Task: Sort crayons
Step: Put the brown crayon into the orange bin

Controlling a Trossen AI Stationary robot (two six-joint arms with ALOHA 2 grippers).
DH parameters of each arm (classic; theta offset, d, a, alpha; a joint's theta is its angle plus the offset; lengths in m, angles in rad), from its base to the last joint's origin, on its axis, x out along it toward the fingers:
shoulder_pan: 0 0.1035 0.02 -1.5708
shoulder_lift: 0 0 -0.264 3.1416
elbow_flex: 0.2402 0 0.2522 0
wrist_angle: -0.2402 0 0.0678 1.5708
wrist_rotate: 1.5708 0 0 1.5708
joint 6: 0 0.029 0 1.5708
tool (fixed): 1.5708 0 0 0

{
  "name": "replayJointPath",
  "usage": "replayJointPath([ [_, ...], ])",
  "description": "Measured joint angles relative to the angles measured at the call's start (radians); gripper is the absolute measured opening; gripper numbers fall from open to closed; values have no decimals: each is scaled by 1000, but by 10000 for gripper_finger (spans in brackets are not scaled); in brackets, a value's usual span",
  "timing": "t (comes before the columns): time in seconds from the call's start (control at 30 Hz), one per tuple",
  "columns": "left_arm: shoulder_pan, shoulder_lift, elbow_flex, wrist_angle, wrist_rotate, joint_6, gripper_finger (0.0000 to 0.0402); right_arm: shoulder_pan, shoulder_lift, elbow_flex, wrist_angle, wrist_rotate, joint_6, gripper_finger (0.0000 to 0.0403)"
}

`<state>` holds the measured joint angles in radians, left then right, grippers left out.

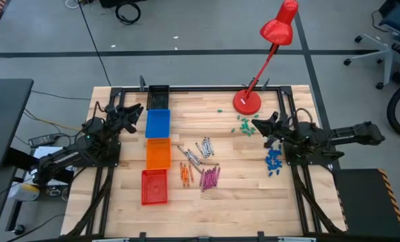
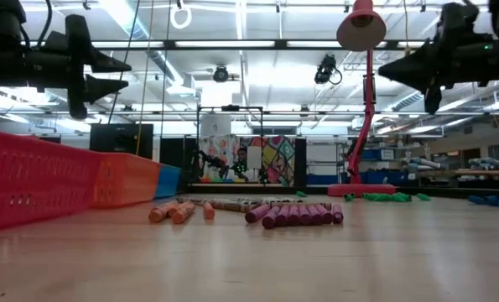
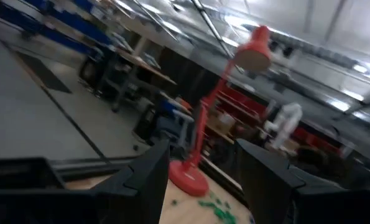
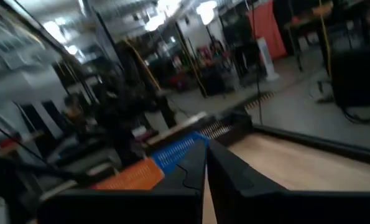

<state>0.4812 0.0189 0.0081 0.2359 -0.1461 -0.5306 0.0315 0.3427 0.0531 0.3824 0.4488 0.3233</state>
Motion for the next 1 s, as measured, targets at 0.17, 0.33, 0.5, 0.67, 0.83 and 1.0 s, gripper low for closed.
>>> replayJointPath([
  [0.17,-43,1,0,-18,182,121,192,-2,232,73,11,1,11,10],
  [0.33,-88,10,43,-96,261,201,192,-2,462,179,13,-1,11,9],
  [0.5,-112,68,135,-236,235,236,192,-1,684,297,12,-13,30,8],
  [0.67,-134,133,149,-247,226,232,192,12,902,457,-81,-102,78,8],
  [0.83,-179,183,149,-276,226,235,192,66,1119,690,-346,-111,117,8],
  [1.0,-227,204,149,-277,226,227,192,106,1299,910,-607,-145,127,27],
])
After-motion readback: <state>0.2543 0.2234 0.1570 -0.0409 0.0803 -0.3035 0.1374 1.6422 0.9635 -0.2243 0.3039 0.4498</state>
